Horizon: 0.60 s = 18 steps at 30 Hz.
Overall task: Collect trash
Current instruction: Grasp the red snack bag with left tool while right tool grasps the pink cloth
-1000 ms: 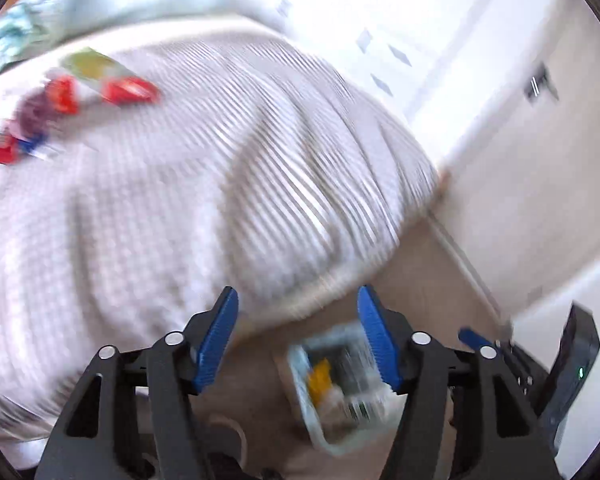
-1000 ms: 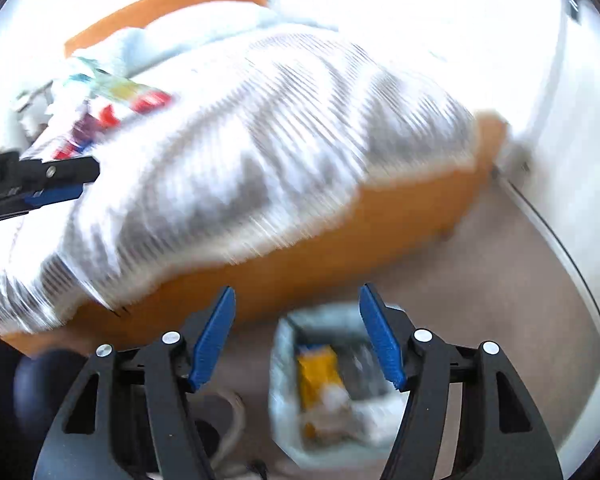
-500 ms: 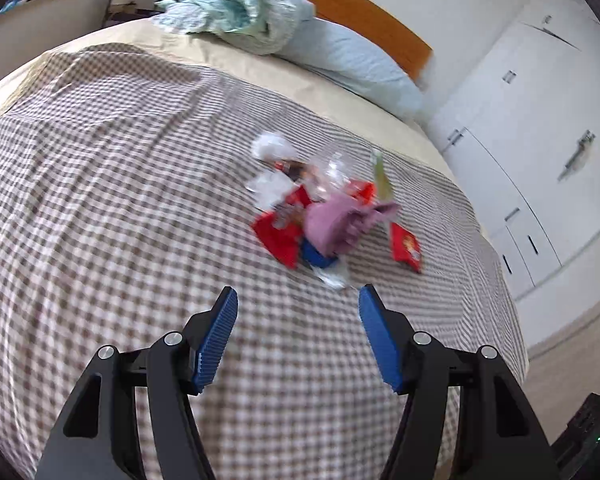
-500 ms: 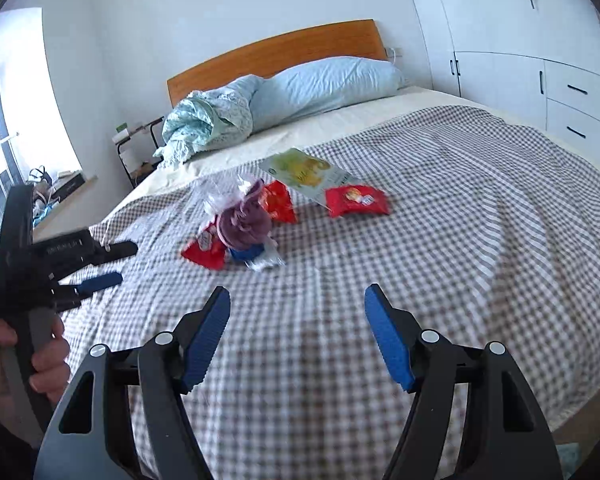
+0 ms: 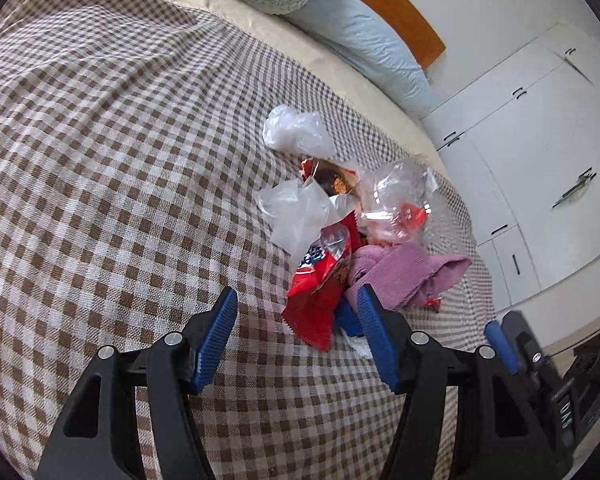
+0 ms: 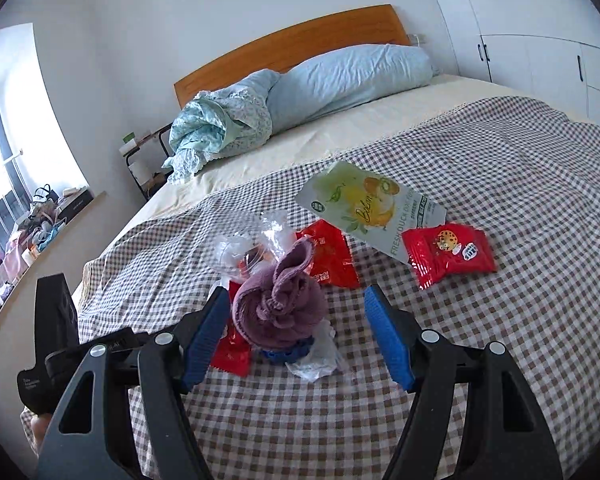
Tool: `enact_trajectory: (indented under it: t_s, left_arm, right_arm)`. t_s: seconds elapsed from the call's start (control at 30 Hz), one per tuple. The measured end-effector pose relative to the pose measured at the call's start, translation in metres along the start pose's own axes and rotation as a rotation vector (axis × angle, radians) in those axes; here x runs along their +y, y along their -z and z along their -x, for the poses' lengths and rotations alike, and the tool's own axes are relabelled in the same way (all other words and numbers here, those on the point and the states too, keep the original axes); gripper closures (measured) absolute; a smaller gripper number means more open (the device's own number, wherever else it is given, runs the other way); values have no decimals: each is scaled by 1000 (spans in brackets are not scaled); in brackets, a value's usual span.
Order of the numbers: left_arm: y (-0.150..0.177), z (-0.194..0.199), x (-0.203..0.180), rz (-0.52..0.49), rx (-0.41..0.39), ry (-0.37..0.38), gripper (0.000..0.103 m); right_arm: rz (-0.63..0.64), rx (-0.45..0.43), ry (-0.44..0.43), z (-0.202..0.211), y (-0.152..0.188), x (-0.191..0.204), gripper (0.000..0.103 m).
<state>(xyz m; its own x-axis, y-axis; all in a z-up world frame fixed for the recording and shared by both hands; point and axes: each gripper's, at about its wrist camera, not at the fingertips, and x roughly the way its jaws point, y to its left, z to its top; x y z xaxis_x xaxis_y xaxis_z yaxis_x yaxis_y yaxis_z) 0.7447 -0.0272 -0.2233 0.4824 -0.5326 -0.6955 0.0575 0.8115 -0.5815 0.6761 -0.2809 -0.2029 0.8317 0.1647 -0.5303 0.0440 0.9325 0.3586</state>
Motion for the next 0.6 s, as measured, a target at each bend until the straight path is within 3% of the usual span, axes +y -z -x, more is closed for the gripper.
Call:
enact_trajectory:
  t_s: [0.1,0.23,0.3,0.33,0.47,0.53,0.57,0.6]
  left_arm:
    - [3,-11,-3,-37,-1,-20,45]
    - [-4,-14,-9,-70,26,27,93]
    - [-8,-15,-14,-85,45,23,98]
    - [-11,-14,-17,-91,42,34,102]
    - [-31,6,-31,-168,-23,45,103]
    - [-42,15,-34,-165,-54,46,103]
    - [-48,19,-34,-154,-68,51,103]
    - [-52,23,-34,-148,-81,56,103]
  right_arm:
    - [-38,14,-35,-10,-6,-11,36]
    - [-34,37,-61,-31,-11,-12,36]
    - [-58,53,-93,-41,-13,-13,36]
    - [-63,60,-99,-46,-14,-13,42]
    - [-79,73,-108,-61,-18,-13,68]
    - [-91,83,-130,-68,-19,-12,71]
    - [-91,93,-142,-72,-20,-11,82]
    - [-85,104,-150,-76,-19,-9,83]
